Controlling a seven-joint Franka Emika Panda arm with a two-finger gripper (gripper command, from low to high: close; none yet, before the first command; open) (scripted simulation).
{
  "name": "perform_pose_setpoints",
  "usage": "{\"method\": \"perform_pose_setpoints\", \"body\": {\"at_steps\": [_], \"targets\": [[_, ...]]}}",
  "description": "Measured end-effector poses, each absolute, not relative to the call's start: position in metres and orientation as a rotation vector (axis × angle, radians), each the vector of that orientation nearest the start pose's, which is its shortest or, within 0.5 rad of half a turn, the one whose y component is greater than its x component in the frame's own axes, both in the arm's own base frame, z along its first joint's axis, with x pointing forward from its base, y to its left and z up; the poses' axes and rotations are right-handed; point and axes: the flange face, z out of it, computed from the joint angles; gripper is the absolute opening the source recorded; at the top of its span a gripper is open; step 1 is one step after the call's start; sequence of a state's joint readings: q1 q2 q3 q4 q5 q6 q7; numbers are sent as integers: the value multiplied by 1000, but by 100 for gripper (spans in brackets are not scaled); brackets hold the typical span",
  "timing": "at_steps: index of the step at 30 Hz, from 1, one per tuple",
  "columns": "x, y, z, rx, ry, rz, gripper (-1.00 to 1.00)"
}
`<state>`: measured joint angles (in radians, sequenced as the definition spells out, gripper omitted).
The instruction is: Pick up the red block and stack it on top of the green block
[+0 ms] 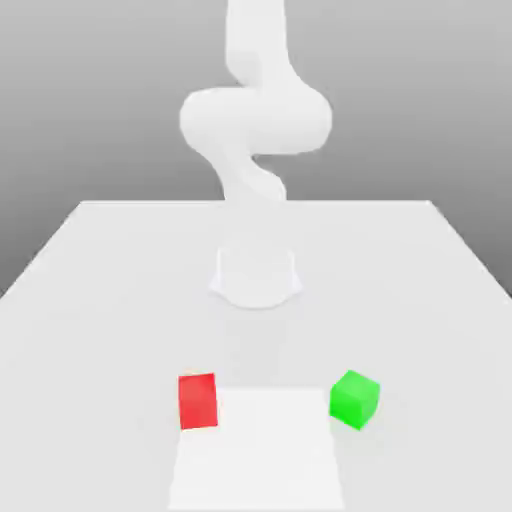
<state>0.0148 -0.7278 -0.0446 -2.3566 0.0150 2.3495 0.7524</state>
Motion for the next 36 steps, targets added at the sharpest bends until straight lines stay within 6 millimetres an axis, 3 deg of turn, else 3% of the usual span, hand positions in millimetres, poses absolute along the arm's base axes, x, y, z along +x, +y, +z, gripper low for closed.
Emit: {"method": "perform_pose_setpoints", "body": {"at_steps": [4, 9, 13, 17, 19, 21, 36], "targets": [[416, -39, 562, -2587, 1040, -732, 0], [431, -55, 437, -2712, 1036, -497, 0], [416, -64, 336, -2820, 1025, -298, 0], [370, -76, 234, -2948, 1005, -65, 0], [359, -79, 212, -2967, 997, -5, 0], [357, -80, 202, -2966, 995, 22, 0], [359, -80, 159, -2955, 991, 47, 0]]}}
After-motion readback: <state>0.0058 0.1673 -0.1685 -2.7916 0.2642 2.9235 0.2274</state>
